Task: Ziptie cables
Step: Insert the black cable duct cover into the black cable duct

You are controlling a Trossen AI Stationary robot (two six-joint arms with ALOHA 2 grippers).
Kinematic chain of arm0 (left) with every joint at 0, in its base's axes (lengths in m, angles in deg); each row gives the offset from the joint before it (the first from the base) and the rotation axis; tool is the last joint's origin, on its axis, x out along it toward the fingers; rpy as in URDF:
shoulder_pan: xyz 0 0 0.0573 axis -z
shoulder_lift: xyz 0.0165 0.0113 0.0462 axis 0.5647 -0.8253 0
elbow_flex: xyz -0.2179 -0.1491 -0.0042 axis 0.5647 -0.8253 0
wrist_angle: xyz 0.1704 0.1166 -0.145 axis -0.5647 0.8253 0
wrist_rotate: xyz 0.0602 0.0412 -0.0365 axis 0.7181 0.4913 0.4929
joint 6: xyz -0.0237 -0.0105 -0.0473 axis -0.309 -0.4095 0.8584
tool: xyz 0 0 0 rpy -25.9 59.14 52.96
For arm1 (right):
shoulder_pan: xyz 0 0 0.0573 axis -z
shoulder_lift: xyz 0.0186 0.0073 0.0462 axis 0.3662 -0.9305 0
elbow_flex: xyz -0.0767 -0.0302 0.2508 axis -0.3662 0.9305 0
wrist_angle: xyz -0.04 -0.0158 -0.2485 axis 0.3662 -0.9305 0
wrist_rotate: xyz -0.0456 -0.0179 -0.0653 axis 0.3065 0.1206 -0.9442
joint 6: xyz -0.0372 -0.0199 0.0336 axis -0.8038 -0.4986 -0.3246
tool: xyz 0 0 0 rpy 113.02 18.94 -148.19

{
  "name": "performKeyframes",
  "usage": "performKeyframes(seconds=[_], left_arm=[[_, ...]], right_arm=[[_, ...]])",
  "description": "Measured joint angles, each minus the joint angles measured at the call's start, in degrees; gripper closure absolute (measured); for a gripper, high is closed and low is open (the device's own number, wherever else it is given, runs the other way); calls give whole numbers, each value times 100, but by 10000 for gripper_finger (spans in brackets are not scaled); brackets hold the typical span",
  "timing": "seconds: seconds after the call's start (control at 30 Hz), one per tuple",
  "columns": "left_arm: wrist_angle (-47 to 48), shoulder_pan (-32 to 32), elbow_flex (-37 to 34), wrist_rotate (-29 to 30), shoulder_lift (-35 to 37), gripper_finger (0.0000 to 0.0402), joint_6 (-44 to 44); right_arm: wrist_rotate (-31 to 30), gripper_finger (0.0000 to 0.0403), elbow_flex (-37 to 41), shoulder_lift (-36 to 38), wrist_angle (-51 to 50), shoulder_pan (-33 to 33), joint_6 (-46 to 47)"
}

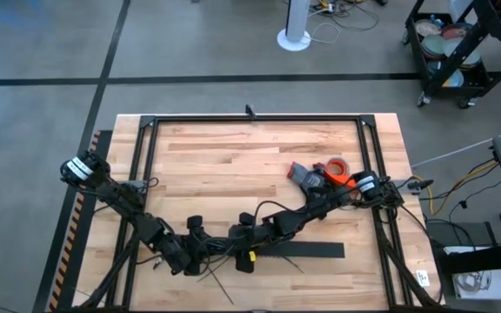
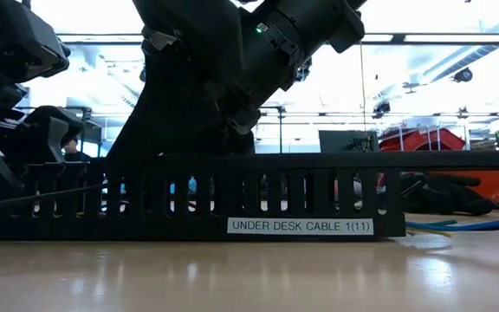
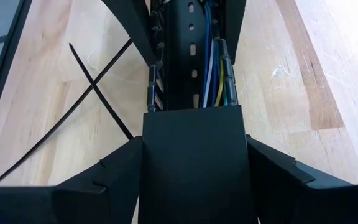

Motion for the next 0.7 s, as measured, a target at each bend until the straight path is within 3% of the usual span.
performKeyframes(seconds=[0.33,0.7], left_arm=[[-31,-2,-9,28,-7,178,4],[-61,4,-9,-3,-9,177,-14]], right_arm=[[-75,171,-34,-7,37,-10,-314],[-200,180,-70,-79,135,17,86]])
